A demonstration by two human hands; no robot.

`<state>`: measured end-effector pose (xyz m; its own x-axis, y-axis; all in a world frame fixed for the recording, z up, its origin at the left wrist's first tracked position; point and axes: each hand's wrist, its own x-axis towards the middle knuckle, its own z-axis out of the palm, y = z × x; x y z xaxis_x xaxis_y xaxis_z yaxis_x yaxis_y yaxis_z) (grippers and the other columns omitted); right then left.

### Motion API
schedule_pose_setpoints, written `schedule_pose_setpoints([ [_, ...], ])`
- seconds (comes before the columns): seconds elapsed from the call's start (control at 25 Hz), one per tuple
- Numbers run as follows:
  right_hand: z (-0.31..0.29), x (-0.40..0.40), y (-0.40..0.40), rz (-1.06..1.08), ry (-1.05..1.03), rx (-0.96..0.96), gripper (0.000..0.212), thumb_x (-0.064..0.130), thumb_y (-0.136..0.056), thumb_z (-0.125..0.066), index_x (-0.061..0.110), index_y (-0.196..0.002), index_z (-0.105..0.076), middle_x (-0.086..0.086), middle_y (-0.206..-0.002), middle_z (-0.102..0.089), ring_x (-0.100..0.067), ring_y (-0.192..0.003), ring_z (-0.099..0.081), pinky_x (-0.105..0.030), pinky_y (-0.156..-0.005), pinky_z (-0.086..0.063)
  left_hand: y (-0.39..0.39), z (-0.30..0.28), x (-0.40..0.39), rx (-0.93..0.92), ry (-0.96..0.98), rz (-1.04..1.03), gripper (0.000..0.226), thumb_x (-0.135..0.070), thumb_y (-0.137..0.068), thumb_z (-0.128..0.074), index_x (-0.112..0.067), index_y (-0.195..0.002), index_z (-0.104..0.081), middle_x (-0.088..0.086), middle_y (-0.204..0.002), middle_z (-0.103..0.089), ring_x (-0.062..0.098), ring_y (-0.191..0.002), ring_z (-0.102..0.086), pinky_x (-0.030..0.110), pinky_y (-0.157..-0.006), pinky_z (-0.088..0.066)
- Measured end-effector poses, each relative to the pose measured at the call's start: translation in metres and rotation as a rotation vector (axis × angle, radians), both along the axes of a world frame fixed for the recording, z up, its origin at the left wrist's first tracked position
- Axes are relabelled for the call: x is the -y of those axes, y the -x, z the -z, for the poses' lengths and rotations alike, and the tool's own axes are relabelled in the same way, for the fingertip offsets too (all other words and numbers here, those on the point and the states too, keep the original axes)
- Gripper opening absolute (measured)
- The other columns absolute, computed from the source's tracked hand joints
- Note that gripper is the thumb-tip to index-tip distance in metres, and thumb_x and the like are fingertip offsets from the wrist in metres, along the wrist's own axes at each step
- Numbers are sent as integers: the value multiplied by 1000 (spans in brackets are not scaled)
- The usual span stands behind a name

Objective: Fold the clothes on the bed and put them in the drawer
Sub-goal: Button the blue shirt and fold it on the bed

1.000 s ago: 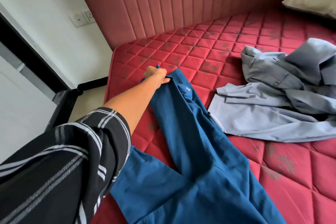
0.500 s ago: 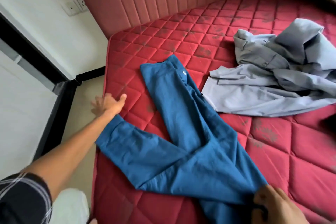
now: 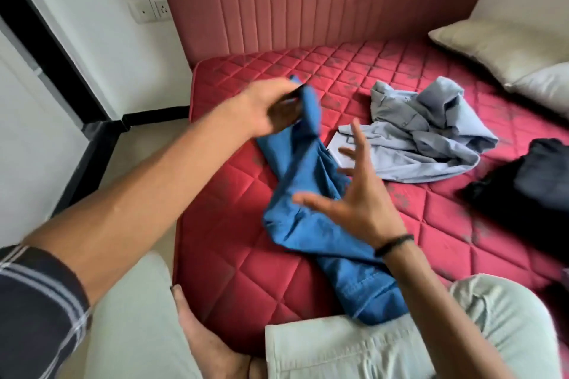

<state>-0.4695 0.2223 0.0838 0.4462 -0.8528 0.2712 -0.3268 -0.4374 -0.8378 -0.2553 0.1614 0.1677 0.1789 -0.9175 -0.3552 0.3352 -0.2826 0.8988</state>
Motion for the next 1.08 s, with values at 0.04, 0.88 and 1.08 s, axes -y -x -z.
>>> schedule_pose_setpoints([
  [0.04, -24, 17, -4, 52, 30, 105, 104, 34, -69, -94, 15, -152, -35, 12, -137, -55, 9, -114, -57, -22, -97, -51, 27, -33, 1, -71, 76, 62, 21, 1, -99, -48, -6, -80, -55, 10, -62, -67, 14, -51, -67, 21, -52, -56],
  [0.88, -218, 113, 41, -128, -213, 123, 88, 95, -58, -62, 36, -122, -66, 8, -104, -71, -13, -90, -66, -44, -87, -49, 72, -180, -14, 244, 278, 0, 27, 1, -95, -57, -9, -70, -57, 2, -48, -60, 6, -38, -58, 16, -41, -50],
  [1.08, -237, 86, 69, -235, 66, 195, 70, 46, -75, -87, 22, -135, -59, -5, -119, -72, -19, -107, -72, -38, -88, -60, 115, -201, -9, 411, 437, -32, 16, 2, -94, -58, -14, -95, -56, 7, -66, -65, 11, -41, -63, 23, -42, -52],
])
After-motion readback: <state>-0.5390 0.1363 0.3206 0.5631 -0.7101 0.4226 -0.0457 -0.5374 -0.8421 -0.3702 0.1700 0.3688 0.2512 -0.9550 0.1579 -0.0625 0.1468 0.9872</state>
